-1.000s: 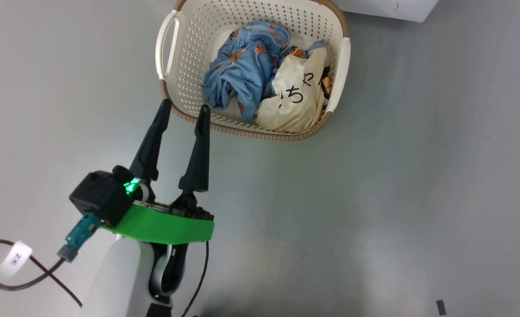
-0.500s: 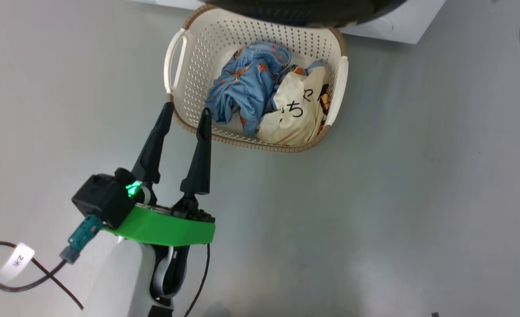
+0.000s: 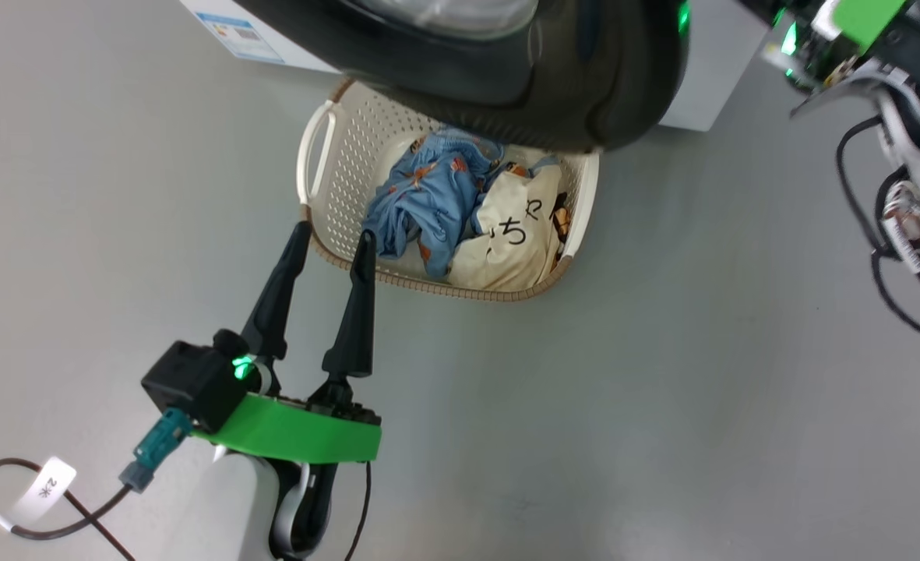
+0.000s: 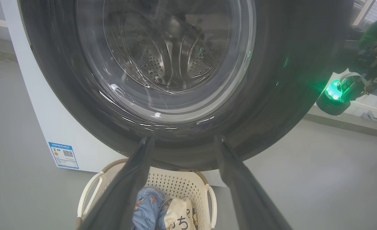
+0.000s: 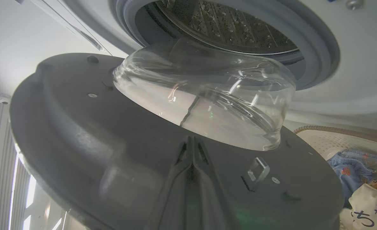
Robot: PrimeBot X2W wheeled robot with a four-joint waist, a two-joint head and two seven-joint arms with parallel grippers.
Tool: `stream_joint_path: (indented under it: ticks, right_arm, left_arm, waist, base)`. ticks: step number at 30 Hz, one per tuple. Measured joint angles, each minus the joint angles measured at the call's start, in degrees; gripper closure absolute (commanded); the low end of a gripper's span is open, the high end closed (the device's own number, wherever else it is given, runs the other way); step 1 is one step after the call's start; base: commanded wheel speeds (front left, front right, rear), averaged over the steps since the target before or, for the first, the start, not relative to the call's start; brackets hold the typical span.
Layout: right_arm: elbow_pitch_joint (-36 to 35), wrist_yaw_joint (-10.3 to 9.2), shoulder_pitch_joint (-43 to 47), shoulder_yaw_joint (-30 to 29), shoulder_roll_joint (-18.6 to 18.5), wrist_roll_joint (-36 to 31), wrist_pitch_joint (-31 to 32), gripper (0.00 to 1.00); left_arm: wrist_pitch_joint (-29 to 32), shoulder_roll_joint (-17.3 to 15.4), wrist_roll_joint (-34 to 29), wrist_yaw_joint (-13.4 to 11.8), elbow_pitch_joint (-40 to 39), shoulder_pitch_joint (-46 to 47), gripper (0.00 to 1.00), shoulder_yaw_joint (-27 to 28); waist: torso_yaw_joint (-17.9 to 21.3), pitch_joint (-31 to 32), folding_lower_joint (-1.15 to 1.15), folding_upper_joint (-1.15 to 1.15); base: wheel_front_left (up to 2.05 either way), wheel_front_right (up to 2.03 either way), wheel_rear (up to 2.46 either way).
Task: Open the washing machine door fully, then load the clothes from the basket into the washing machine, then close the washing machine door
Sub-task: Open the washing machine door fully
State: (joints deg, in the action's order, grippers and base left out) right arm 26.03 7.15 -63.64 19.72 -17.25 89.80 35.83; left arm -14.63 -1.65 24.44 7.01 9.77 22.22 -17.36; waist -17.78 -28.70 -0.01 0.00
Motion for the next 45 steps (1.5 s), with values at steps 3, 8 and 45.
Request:
stream_joint_path:
  ticks: [3, 8, 45]
  right_arm:
    - [-0.65, 0.00, 1.64, 0.52, 0.90, 0.45, 0.53, 1.00]
    - [-1.81, 0.00, 4.05, 1.70, 1.91, 0.49, 1.94, 1.00]
    - [-9.05, 0.00, 17.86, 5.94, 8.60, 1.98, 7.92, 1.00]
  left_arm:
    - [0.00, 0.00, -0.33, 0.00, 0.21, -0.80, 0.00, 0.04]
    - [0.00, -0.01, -0.33, 0.00, 0.42, -1.90, 0.00, 0.31]
    - [0.00, -0.16, -3.24, 0.19, 1.66, -9.15, 0.00, 2.65]
  waist:
    - [0.06, 1.26, 0.00, 0.00]
    - [0.07, 3.25, 0.00, 0.00]
    - [-2.27, 12.41, 0.00, 0.00]
  base:
    - [0.00, 0.00, 0.00]
    - [0.00, 0.00, 0.00]
    - [0.00, 0.00, 0.00]
